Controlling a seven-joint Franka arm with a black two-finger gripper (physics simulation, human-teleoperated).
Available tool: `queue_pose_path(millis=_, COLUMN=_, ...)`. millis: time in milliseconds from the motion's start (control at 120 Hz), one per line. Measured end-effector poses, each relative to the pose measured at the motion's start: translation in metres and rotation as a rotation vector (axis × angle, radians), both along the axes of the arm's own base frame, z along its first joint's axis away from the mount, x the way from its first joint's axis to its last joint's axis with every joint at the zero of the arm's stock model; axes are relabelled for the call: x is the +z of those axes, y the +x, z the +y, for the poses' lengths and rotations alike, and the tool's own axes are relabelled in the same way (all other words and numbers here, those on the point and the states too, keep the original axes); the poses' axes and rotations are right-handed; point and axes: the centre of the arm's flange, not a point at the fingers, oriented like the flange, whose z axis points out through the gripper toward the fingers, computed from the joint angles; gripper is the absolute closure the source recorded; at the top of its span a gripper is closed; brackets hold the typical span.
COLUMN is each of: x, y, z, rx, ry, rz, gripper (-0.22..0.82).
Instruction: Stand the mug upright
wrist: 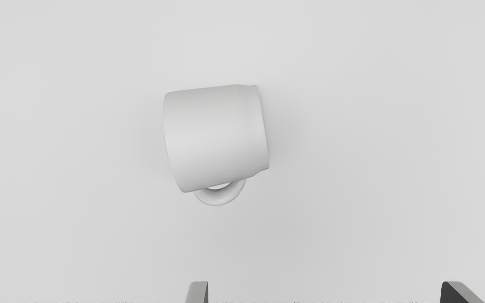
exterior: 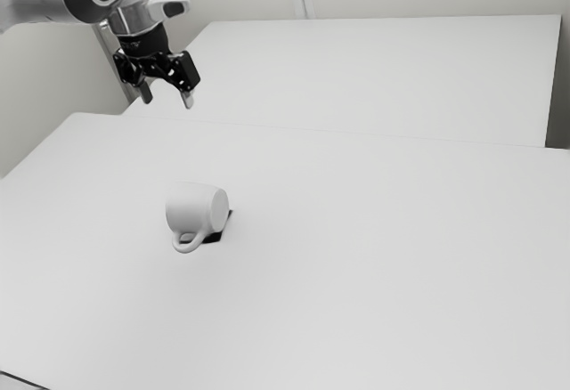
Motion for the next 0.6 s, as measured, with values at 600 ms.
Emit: queue_pose_path(millis=600, x=-0.049, y=-0.019, z=0.01, rx=0.038, ry=-0.062, rz=0.106, gripper=0.0)
